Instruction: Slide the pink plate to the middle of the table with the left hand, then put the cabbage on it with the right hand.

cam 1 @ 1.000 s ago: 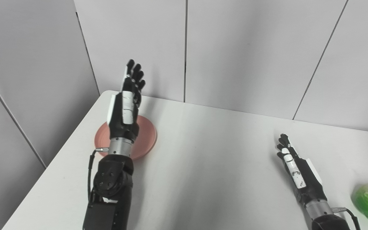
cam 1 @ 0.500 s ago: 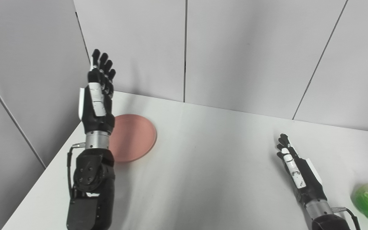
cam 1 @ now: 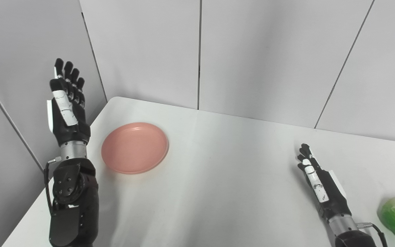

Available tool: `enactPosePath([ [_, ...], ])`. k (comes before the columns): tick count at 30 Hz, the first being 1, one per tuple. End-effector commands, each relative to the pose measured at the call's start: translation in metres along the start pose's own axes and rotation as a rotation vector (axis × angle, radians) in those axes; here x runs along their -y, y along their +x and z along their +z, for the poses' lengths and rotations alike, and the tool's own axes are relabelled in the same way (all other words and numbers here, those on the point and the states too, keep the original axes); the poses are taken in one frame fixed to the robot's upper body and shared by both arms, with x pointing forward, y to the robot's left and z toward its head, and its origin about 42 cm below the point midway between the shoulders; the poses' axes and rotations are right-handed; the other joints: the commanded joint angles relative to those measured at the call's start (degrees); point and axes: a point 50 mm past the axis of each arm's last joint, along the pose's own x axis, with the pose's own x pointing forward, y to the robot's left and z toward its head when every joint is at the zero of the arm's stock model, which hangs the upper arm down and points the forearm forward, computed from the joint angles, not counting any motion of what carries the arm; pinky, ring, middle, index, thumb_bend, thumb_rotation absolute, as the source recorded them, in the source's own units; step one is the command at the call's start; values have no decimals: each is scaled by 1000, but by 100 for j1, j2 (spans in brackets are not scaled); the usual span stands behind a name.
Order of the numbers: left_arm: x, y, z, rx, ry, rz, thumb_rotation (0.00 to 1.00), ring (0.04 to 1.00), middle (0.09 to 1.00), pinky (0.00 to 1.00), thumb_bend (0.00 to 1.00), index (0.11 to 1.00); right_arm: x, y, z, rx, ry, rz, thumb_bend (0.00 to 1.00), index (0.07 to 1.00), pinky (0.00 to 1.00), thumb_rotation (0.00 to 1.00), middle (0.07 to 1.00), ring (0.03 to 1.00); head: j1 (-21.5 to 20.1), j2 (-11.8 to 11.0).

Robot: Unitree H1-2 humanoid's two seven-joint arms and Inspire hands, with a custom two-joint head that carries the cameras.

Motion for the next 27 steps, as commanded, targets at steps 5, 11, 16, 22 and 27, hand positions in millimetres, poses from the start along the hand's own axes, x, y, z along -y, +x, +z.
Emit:
enactPosePath([
  [5,-7,23,7,46,-16,0,1000,998,1000,997,884,1000,5,-3,-4,-43,-14,-9,438,1000,994,1000,1000,981,-16,-5],
  [11,-19,27,-8,-3,-26,30,1000,999,1000,1000,889,1000,5,-4,-5,-41,-3,-13,416,1000,999,1000,1000,984,-17,5],
  [16,-24,27,-20,-60,-17,51,1000,991,994,998,896,1000,6,-4,-4,-43,-7,-12,433,1000,997,1000,1000,984,-18,11],
  [22,-31,28,-34,-103,-25,75,1000,1000,1000,1000,892,1000,6,-4,-6,-47,-4,-16,425,1000,998,1000,1000,986,-10,4],
  [27,-36,28,-44,-140,-16,86,1000,1000,1000,1000,897,1000,7,-4,-6,-48,-6,-13,428,1000,998,1000,1000,983,9,2],
])
